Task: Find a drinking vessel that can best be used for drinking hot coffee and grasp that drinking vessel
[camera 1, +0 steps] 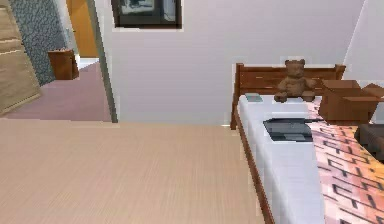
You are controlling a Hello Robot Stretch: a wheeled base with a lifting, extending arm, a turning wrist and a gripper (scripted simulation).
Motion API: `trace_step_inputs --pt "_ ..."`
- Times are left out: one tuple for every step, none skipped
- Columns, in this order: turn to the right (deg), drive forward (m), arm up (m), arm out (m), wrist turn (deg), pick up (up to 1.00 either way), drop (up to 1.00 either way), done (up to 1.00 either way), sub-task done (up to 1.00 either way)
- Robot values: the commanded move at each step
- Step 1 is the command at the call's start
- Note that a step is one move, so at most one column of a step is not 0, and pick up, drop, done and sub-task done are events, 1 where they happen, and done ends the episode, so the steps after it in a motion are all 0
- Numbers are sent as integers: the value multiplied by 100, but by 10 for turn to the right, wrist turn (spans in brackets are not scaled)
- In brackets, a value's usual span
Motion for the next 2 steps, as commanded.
trace_step_inputs --pt "150 0 0 0 0 0 0 0 0" --pt "0 10 0 0 0 0 0 0 0"
